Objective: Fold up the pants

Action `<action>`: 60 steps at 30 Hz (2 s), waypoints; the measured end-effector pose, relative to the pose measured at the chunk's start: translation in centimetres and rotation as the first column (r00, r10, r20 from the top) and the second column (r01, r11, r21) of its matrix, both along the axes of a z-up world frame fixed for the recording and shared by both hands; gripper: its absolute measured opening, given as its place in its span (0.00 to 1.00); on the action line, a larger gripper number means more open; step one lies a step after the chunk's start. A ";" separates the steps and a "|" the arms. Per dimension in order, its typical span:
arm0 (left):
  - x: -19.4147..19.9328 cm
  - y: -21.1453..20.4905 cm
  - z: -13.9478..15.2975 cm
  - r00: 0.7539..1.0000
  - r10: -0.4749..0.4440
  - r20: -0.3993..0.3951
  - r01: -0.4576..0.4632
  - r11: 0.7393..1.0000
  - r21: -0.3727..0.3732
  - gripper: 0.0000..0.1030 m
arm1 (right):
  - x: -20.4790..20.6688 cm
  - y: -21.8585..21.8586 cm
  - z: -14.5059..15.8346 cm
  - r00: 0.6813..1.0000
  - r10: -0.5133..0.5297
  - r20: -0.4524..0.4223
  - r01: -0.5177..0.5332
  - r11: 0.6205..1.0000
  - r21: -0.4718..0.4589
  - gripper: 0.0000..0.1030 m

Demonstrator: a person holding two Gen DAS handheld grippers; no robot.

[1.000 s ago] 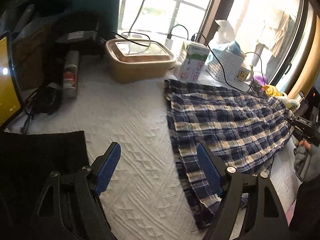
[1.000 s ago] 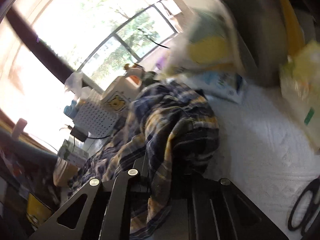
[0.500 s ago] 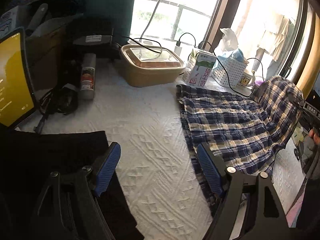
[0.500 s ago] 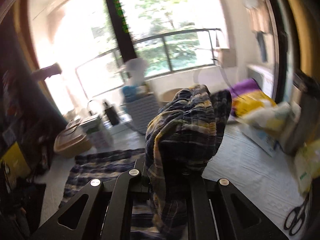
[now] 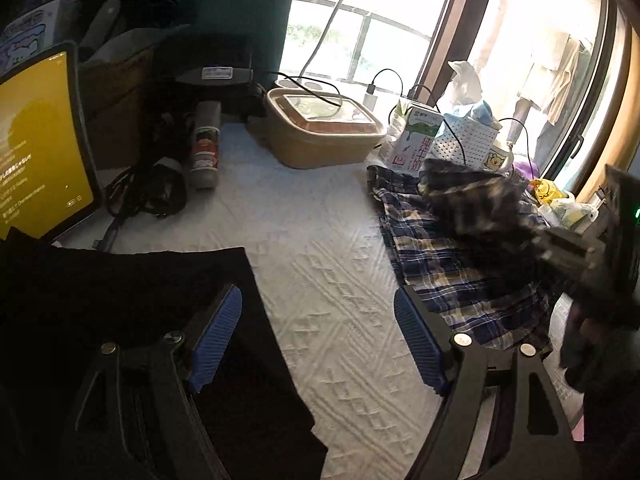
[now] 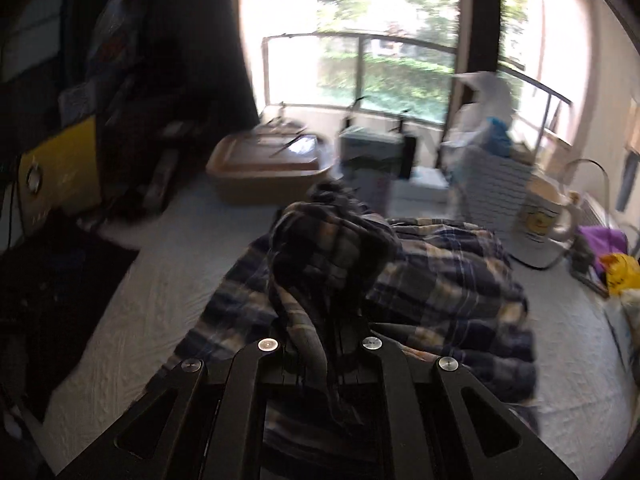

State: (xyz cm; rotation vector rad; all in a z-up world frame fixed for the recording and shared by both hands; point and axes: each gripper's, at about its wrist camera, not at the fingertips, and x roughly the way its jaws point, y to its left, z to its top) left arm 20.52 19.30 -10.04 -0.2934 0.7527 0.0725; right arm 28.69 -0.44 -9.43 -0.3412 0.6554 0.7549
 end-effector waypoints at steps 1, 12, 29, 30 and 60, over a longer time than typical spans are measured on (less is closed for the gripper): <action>-0.1 0.1 0.0 1.000 0.003 -0.002 -0.003 1.000 0.000 0.76 | -0.3 0.7 -0.5 1.000 0.013 0.003 -0.013 1.000 -0.016 0.10; 1.1 -0.9 0.0 0.999 -0.012 -0.030 0.012 1.000 0.015 0.76 | -2.7 2.2 -2.0 0.975 0.203 -0.091 -0.204 0.979 -0.003 0.96; 9.3 -10.5 2.1 0.945 -0.326 0.016 0.327 0.945 0.000 0.76 | 4.0 -12.6 1.8 0.988 -0.131 -0.082 0.142 0.978 0.151 0.96; 9.8 -11.0 1.6 0.942 -0.337 0.004 0.337 0.942 0.015 0.76 | 4.5 -13.2 1.5 0.984 -0.149 -0.098 0.163 0.974 0.155 0.95; 17.1 -7.5 0.7 0.935 -0.350 -0.062 0.355 0.925 0.134 0.66 | 12.5 -10.8 1.5 0.995 -0.078 -0.066 0.084 0.992 0.097 0.89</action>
